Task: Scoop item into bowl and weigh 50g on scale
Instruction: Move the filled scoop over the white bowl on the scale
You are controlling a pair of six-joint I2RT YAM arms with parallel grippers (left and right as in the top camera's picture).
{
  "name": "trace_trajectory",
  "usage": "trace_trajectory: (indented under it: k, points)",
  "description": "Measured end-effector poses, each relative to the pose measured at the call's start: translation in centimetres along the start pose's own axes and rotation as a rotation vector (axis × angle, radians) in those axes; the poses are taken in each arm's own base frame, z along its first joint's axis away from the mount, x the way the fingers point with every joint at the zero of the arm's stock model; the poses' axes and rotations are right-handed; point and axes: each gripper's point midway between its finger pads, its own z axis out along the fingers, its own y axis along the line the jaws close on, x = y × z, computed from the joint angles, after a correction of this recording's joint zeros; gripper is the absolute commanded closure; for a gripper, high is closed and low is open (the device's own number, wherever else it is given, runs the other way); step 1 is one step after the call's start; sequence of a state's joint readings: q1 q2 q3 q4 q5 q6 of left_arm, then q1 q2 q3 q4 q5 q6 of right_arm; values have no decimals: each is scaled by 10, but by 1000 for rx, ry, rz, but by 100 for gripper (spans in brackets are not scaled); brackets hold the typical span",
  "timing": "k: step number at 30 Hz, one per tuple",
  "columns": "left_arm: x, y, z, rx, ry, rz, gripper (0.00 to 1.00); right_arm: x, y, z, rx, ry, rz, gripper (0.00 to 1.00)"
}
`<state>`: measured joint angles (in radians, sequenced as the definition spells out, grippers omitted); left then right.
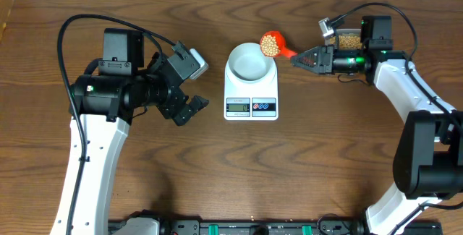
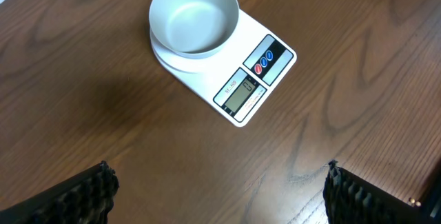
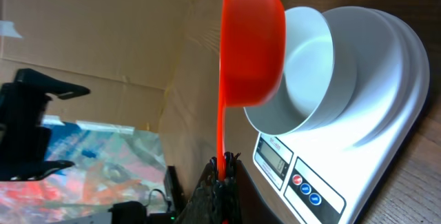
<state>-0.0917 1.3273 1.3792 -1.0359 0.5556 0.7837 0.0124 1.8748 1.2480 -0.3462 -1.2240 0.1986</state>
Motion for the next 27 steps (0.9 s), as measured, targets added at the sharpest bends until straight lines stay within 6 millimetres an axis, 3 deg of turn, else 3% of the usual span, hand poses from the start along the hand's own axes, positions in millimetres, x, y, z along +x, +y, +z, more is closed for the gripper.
trace_trajectory:
  k: [27]
  points:
    - [0, 0, 0, 0, 0, 0, 2, 12, -17, 35, 175, 73, -337, 99]
